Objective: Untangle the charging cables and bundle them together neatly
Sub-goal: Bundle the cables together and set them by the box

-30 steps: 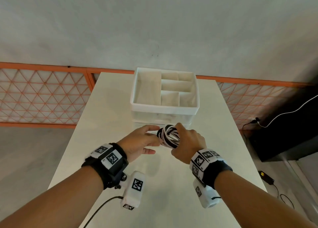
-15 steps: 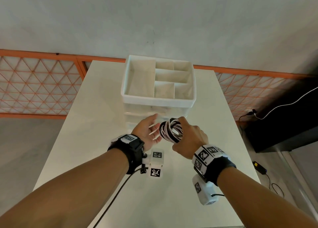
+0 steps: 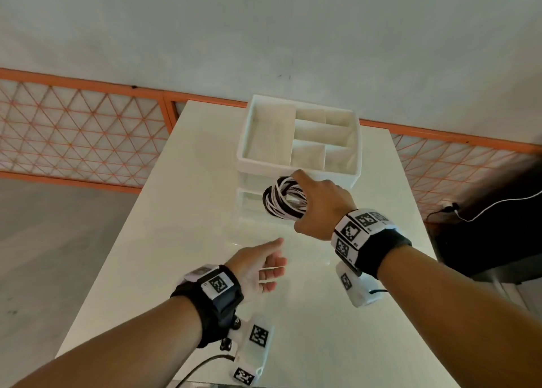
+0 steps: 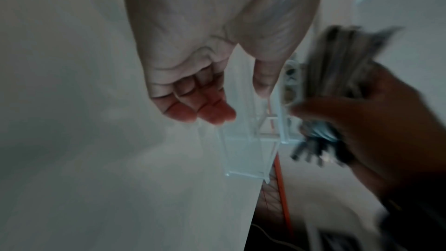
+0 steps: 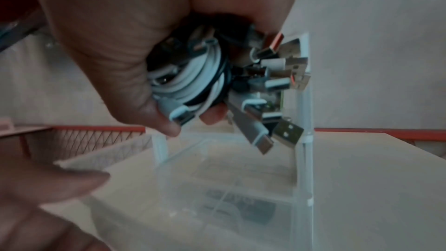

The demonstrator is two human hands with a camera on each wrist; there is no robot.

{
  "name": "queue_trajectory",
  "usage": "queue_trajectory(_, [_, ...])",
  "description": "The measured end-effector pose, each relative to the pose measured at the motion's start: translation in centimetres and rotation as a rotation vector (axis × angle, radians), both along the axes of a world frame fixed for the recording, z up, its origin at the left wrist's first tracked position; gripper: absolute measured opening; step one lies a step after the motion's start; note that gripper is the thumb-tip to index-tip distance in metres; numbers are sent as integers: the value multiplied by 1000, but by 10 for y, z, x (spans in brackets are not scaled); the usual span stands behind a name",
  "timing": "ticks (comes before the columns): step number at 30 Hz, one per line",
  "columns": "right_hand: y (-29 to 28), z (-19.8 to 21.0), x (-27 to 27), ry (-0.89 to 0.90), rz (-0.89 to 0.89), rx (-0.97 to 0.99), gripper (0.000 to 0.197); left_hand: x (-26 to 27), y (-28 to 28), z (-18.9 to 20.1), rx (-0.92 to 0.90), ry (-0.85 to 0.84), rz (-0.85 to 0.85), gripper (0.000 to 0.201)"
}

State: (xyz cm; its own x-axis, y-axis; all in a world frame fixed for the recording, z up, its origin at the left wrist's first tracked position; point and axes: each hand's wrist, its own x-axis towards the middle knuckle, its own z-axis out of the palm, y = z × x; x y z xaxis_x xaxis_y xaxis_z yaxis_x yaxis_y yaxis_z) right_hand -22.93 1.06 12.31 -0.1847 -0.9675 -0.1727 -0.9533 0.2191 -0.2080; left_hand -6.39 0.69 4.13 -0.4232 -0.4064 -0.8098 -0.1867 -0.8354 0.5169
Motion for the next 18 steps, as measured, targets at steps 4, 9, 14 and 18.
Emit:
queue_trajectory(4, [-16,-28,8,55,107,98,75,10,-12,34,-242,-61,-319,21])
queue_trajectory(9, [-30,-53,2,27,152,228,72,16,-46,68,-1021,-237,-511,12])
queue_trajectory(14, [-36,-67,4,-15,179,252,60,9,-53,46,-1306,-316,-648,29])
queue_trajectory(18, [-34,-77,0,-107,194,220,66,0,-49,22,-1290,-386,-656,25])
